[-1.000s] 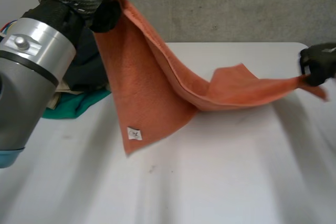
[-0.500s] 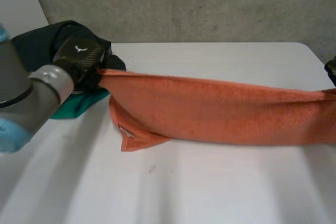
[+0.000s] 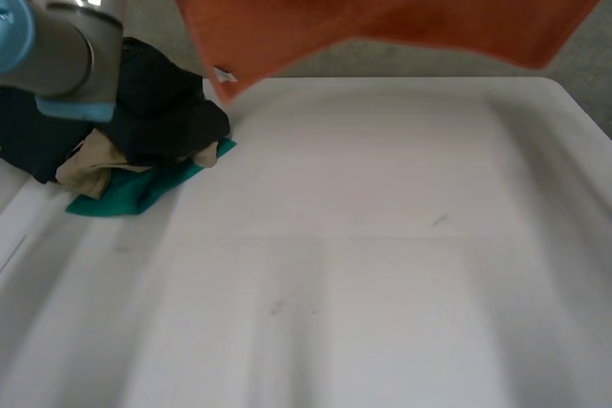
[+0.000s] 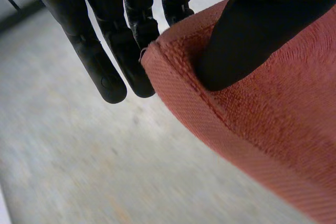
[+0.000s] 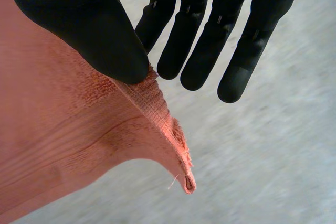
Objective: Fold the laundry.
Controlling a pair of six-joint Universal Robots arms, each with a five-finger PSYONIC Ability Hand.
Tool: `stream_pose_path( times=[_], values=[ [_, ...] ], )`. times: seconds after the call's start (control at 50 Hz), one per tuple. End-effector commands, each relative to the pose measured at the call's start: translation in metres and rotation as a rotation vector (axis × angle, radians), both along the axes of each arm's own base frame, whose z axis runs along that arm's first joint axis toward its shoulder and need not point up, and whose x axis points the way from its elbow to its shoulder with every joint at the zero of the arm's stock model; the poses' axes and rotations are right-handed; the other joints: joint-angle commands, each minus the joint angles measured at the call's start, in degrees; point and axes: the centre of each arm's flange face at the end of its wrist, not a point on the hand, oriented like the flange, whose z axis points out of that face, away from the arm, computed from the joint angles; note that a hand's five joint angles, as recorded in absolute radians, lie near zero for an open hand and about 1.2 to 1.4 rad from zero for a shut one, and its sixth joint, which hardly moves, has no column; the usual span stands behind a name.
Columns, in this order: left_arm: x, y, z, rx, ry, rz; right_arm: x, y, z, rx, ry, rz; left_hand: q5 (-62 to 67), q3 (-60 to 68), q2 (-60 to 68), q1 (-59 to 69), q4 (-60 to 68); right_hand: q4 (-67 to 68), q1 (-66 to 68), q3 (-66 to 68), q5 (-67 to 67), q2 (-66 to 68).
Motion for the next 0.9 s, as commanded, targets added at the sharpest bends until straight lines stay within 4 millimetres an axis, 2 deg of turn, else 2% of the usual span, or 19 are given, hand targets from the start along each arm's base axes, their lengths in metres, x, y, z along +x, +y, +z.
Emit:
stream_pose_path(
  times=[0.02, 0.04, 0.14, 0.16, 0.18, 0.24, 0.3, 0.32, 0.36, 0.44, 0.46, 0.48, 0.52, 0.56, 0.66, 0.72, 0.8, 0.82, 0.9],
  values=[
    [-0.002, 0.006, -0.073, 0.249, -0.088, -0.004, 0.006, -0.001, -0.07, 0.291, 0.021, 0.018, 12.0, 11.5, 11.2, 14.9, 11.1, 11.4, 16.4, 11.7, 11.7, 12.2],
    [0.0, 0.01, -0.093, 0.313, -0.112, -0.004, 0.006, -0.001, -0.081, 0.329, 0.023, 0.018, 12.0, 11.5, 11.2, 14.9, 11.1, 11.4, 16.4, 11.7, 11.7, 12.2],
    [0.002, 0.031, -0.148, 0.505, -0.201, -0.004, 0.007, 0.006, -0.145, 0.572, 0.061, 0.018, 12.0, 11.5, 11.2, 14.9, 11.1, 11.4, 16.4, 11.7, 11.7, 12.2],
    [0.003, 0.035, -0.157, 0.537, -0.222, -0.002, 0.007, 0.011, -0.167, 0.657, 0.093, 0.014, 12.0, 11.5, 11.2, 14.9, 11.1, 11.4, 16.4, 11.7, 11.7, 12.2],
    [0.006, 0.045, -0.173, 0.599, -0.264, 0.003, 0.007, 0.014, -0.173, 0.682, 0.107, 0.013, 12.0, 11.5, 11.2, 14.9, 11.1, 11.4, 16.4, 11.7, 11.7, 12.2],
    [0.011, 0.063, -0.191, 0.688, -0.34, 0.014, 0.002, 0.027, -0.194, 0.792, 0.171, -0.006, 12.0, 11.5, 11.2, 14.9, 11.1, 11.4, 16.4, 11.7, 11.7, 12.2],
    [0.022, 0.093, -0.207, 0.806, -0.465, 0.037, 0.0, 0.045, -0.213, 0.897, 0.226, -0.009, 12.0, 11.5, 11.2, 14.9, 11.1, 11.4, 16.4, 11.7, 11.7, 12.2],
    [0.028, 0.111, -0.21, 0.868, -0.535, 0.045, 0.0, 0.051, -0.217, 0.929, 0.245, -0.006, 12.0, 11.5, 11.2, 14.9, 11.1, 11.4, 16.4, 11.7, 11.7, 12.2],
    [0.036, 0.131, -0.213, 0.936, -0.61, 0.052, -0.001, 0.065, -0.216, 0.976, 0.287, -0.007, 12.0, 11.5, 11.2, 14.9, 11.1, 11.4, 16.4, 11.7, 11.7, 12.2],
    [0.058, 0.185, -0.213, 1.112, -0.788, 0.047, -0.014, 0.118, -0.18, 1.078, 0.451, -0.026, 12.0, 11.5, 11.2, 14.9, 11.1, 11.4, 16.4, 11.7, 11.7, 12.2],
    [0.062, 0.197, -0.213, 1.151, -0.825, 0.041, -0.019, 0.126, -0.177, 1.103, 0.476, -0.033, 12.0, 11.5, 11.2, 14.9, 11.1, 11.4, 16.4, 11.7, 11.7, 12.2],
    [0.07, 0.22, -0.212, 1.223, -0.894, 0.03, -0.026, 0.135, -0.176, 1.143, 0.511, -0.037, 12.0, 11.5, 11.2, 14.9, 11.1, 11.4, 16.4, 11.7, 11.7, 12.2],
    [0.075, 0.238, -0.209, 1.275, -0.95, 0.01, -0.038, 0.153, -0.176, 1.223, 0.605, -0.035, 12.0, 11.5, 11.2, 14.9, 11.1, 11.4, 16.4, 11.7, 11.7, 12.2],
    [0.08, 0.25, -0.202, 1.282, -0.986, -0.004, -0.043, 0.158, -0.176, 1.237, 0.643, -0.03, 12.0, 11.5, 11.2, 14.9, 11.1, 11.4, 16.4, 11.7, 11.7, 12.2],
    [0.073, 0.231, -0.192, 1.149, -0.942, 0.039, -0.047, 0.145, -0.177, 1.153, 0.623, -0.081, 12.0, 11.5, 11.2, 14.9, 11.1, 11.4, 16.4, 11.7, 11.7, 12.2],
    [0.062, 0.204, -0.19, 1.037, -0.897, 0.072, -0.045, 0.131, -0.178, 1.07, 0.585, -0.105, 12.0, 11.5, 11.2, 14.9, 11.1, 11.4, 16.4, 11.7, 11.7, 12.2],
    [0.051, 0.168, -0.19, 0.949, -0.822, 0.113, -0.029, 0.106, -0.185, 0.956, 0.556, -0.094, 12.0, 11.5, 11.2, 14.9, 11.1, 11.4, 16.4, 11.7, 11.7, 12.2],
    [0.049, 0.16, -0.19, 0.935, -0.802, 0.128, -0.017, 0.097, -0.186, 0.898, 0.553, -0.074, 12.0, 11.5, 11.2, 14.9, 11.1, 11.4, 16.4, 11.7, 11.7, 12.2],
    [0.039, 0.131, -0.196, 0.911, -0.734, 0.182, 0.003, 0.078, -0.182, 0.765, 0.531, -0.06, 12.0, 11.5, 11.2, 14.9, 11.1, 11.4, 16.4, 11.7, 11.7, 12.2]
  ],
)
